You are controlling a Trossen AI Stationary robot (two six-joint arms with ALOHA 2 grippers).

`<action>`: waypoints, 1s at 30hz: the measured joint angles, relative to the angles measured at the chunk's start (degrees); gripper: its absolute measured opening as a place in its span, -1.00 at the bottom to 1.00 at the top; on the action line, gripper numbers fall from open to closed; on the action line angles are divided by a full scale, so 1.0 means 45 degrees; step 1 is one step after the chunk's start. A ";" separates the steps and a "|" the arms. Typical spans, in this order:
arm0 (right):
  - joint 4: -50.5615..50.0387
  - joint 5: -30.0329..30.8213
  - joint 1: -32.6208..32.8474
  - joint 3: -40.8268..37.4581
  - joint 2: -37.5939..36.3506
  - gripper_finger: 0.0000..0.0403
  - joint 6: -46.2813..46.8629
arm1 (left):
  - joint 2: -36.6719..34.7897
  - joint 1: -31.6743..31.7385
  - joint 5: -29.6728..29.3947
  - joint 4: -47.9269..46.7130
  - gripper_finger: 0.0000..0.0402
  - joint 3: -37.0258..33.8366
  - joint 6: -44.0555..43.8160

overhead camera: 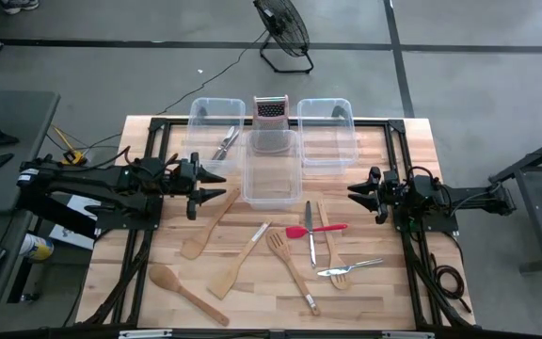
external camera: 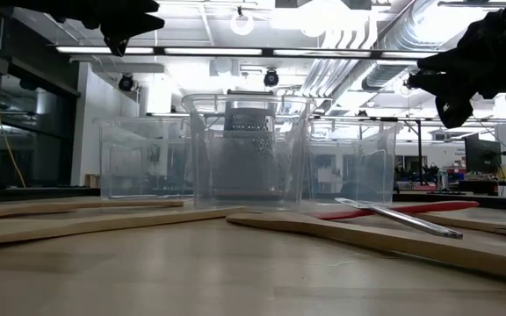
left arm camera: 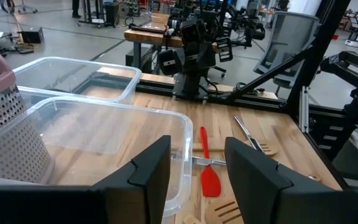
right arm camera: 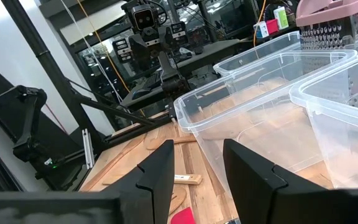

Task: Pick & Place Kitchen Items
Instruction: Put the silver knife into the left transparent bin

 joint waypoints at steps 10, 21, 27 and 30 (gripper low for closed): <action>0.0000 0.0003 0.0000 0.0001 0.0000 -0.35 -0.0004 | 0.0000 0.0000 0.0000 0.0000 -0.24 0.0000 0.0000; -0.0177 0.0034 0.0002 0.0769 0.0307 -0.35 -0.0004 | 0.0000 0.0000 -0.0005 0.0000 -0.24 0.0000 0.0000; -0.0443 0.0020 0.0002 0.1466 0.1228 -0.35 -0.0004 | 0.0000 0.0000 -0.0005 0.0000 -0.24 0.0000 0.0000; -0.0566 0.0018 0.0002 0.1809 0.1743 -0.35 0.0001 | 0.0005 0.0000 -0.0005 0.0000 -0.24 0.0000 0.0000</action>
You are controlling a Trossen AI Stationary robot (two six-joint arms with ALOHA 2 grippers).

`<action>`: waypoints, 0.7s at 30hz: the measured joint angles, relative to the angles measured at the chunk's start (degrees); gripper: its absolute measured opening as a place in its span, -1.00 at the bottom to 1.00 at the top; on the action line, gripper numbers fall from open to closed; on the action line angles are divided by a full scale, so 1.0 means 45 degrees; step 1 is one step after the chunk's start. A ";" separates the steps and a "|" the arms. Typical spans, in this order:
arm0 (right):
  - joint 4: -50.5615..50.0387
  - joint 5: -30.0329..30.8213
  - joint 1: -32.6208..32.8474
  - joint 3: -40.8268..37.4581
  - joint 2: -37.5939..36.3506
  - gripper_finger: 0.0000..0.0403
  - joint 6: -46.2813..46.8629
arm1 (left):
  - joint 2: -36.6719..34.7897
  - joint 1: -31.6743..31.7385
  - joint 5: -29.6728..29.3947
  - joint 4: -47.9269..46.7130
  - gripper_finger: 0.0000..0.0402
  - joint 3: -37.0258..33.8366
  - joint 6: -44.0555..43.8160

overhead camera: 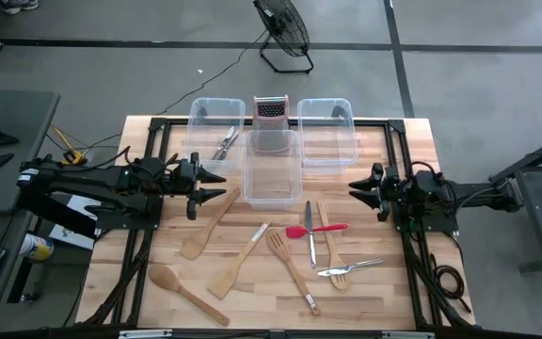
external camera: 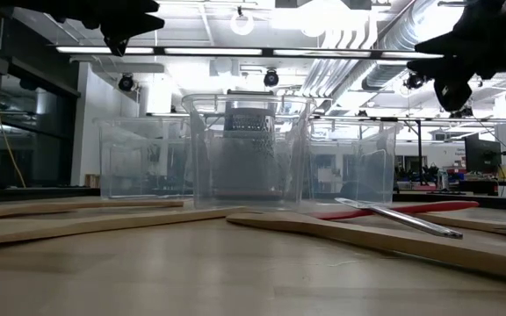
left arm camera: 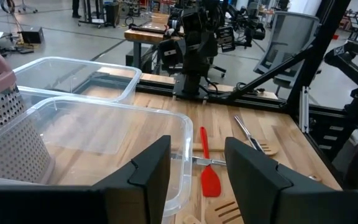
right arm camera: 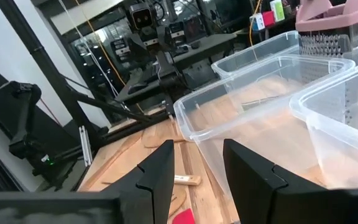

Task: Pick & Place Kitchen Items
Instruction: Put the silver knife into the left transparent bin

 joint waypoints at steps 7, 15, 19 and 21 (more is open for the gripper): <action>-0.1146 -0.0005 0.0000 0.1386 0.1254 -0.35 -0.0004 | 0.0000 0.0004 0.0004 0.0000 -0.24 0.0000 0.0000; -0.4734 -0.0009 0.0000 0.3685 0.2385 -0.35 -0.0004 | 0.0000 0.0004 0.0000 0.0000 -0.24 0.0000 0.0000; -0.5859 -0.0006 0.0000 0.4427 0.2621 -0.35 -0.0005 | 0.0000 0.0005 0.0000 0.0000 -0.24 0.0000 0.0000; -0.6109 -0.0006 0.0000 0.4729 0.2827 -0.35 -0.0005 | 0.0000 0.0002 0.0002 0.0000 -0.24 0.0000 0.0000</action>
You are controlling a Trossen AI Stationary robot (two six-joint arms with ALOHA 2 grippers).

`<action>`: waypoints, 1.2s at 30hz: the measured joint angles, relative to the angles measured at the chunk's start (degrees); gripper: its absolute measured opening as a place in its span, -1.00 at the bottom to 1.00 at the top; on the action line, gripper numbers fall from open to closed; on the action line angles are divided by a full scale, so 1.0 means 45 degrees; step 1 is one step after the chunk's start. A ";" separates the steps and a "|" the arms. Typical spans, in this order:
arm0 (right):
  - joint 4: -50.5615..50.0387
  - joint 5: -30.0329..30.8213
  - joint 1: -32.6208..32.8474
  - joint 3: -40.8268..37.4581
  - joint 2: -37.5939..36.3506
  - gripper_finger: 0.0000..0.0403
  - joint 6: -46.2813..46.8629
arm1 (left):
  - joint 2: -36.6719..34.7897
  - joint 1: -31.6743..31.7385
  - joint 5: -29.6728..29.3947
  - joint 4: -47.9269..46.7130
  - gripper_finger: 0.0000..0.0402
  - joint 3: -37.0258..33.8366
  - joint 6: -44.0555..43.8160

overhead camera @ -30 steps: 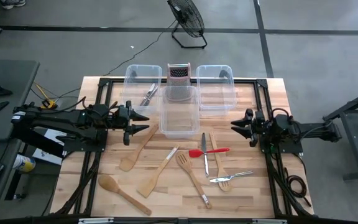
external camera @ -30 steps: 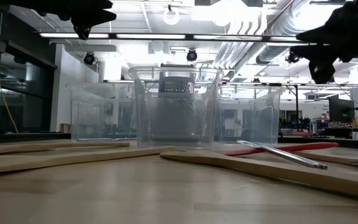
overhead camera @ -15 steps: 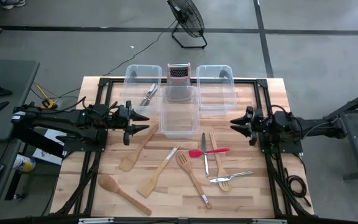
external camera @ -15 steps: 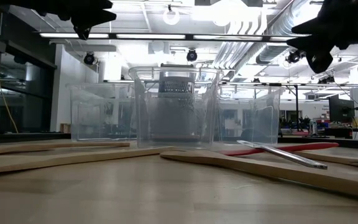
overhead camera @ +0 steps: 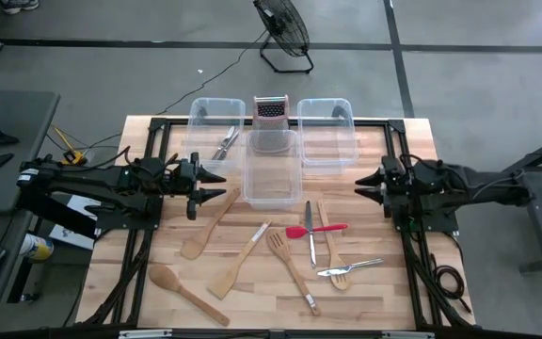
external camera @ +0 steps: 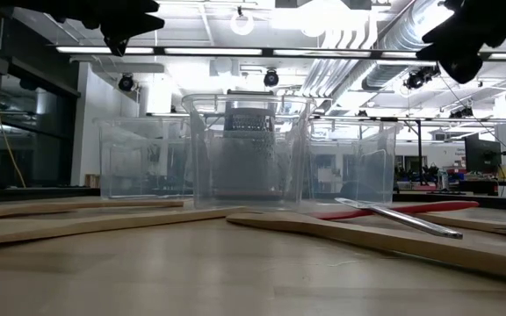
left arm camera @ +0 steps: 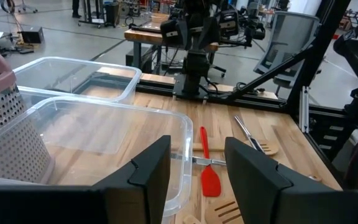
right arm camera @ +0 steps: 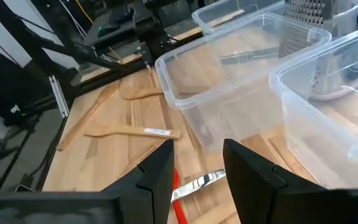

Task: Pick & Place Kitchen Items
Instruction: Put the silver knife into the left transparent bin

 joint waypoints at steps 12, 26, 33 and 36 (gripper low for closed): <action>-0.0184 0.0001 0.0000 0.1354 0.1294 -0.35 0.0000 | 0.0000 0.0002 -0.0002 0.0000 -0.24 0.0000 -0.0001; 0.0216 0.0040 0.0000 0.1633 0.1962 -0.35 0.0000 | 0.0000 -0.0001 -0.0002 -0.0005 -0.24 0.0000 0.0000; 0.0312 0.0045 0.0057 0.1633 0.1995 -0.35 0.0014 | 0.0000 -0.0001 0.0000 0.0000 -0.24 0.0000 -0.0002; 0.0055 -0.0523 0.0343 0.1633 0.2081 -0.35 0.0024 | 0.0000 0.0000 -0.0002 -0.0004 -0.24 0.0000 0.0000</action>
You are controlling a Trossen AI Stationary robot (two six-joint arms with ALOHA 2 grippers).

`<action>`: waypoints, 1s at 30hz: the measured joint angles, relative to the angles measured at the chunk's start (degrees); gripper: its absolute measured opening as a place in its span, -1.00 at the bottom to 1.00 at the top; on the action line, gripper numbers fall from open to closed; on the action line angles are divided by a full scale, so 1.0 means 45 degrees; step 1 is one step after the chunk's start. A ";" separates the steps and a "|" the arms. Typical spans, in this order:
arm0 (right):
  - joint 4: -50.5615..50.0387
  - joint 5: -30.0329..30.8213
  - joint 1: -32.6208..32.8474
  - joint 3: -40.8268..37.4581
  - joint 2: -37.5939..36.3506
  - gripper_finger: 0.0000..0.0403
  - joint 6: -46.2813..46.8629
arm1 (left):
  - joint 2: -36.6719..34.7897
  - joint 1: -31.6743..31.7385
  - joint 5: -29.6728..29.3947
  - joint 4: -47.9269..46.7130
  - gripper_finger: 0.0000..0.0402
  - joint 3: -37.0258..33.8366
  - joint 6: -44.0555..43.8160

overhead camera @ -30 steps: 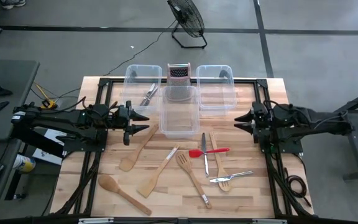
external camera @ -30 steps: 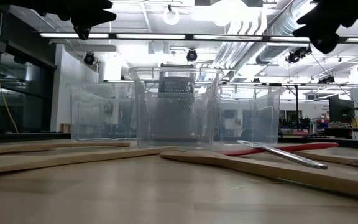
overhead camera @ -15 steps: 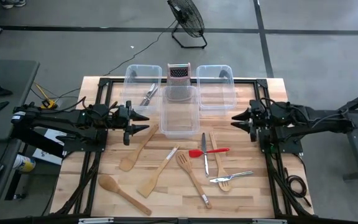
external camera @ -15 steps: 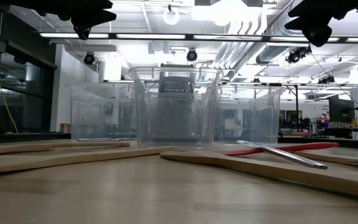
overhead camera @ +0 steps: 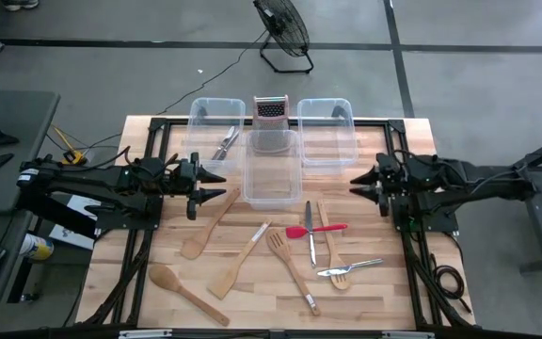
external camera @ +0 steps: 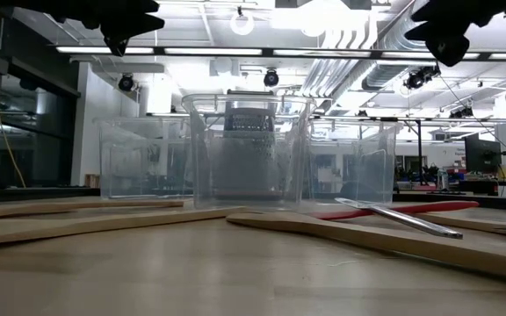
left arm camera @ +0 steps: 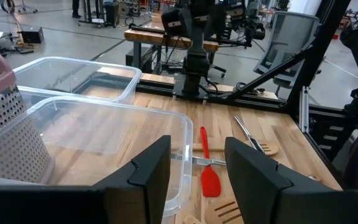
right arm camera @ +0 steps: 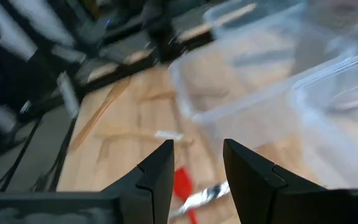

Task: Pick & Place Kitchen Items
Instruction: Put the silver knife into the left transparent bin

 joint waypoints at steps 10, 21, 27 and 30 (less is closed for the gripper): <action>-0.0890 -0.5213 0.1160 -0.0009 0.0609 -0.35 -0.0149 | 0.0000 0.0003 0.0004 0.0000 -0.24 0.0000 0.0000; -0.2290 -0.4957 0.2489 0.0407 0.2401 -0.35 0.0519 | 0.0000 0.0003 0.0005 -0.0001 -0.24 0.0000 0.0000; -0.3819 -0.3241 0.3919 0.1268 0.3716 -0.35 0.1363 | 0.0000 0.0003 0.0000 -0.0001 -0.24 0.0000 -0.0002; -0.3903 -0.3172 0.4860 0.1263 0.4426 -0.35 0.2014 | 0.0000 -0.0002 0.0000 -0.0001 -0.24 0.0000 -0.0005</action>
